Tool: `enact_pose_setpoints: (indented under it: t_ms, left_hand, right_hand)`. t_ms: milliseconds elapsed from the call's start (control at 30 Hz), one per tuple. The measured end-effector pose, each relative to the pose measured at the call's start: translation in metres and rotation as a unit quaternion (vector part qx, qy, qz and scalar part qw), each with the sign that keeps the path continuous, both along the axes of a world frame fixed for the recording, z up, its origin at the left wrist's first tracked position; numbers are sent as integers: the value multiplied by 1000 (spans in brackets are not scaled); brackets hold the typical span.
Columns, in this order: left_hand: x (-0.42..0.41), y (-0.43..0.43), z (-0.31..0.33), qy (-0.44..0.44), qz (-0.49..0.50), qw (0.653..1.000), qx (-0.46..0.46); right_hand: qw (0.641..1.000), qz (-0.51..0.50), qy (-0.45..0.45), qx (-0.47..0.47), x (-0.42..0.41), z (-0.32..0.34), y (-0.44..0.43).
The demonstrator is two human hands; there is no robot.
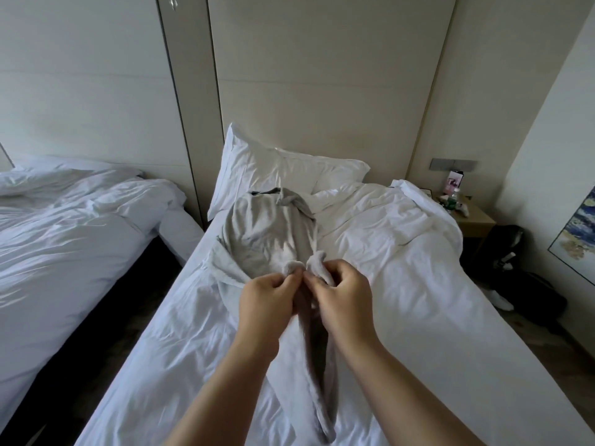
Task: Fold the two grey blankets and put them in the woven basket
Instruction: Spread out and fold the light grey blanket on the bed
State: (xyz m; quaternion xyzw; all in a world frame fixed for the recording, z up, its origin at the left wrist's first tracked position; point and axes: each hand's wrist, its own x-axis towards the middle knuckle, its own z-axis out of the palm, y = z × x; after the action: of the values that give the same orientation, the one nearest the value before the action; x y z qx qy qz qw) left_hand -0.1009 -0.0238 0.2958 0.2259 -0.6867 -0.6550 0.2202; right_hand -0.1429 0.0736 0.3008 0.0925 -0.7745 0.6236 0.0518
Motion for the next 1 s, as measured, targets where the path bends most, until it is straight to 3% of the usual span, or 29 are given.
enact_pose_setpoints:
  t_ms: [100, 333, 567, 867, 1000]
  left_hand:
    - [6, 0, 4, 28, -32, 996, 77]
    - [18, 4, 6, 50, -48, 990, 126]
    - [23, 6, 3, 57, -48, 987, 145]
    - [28, -4, -1, 0, -18, 990, 139]
    - [29, -8, -8, 9, 42, 974, 223]
  right_hand:
    - [999, 26, 39, 2, 6, 3, -4]
    - [994, 50, 84, 45, 11, -6, 0]
    - [987, 112, 112, -12, 21, -11, 0]
    - [952, 232, 180, 84, 21, -24, 0]
    - [961, 158, 201, 102, 18, -50, -3]
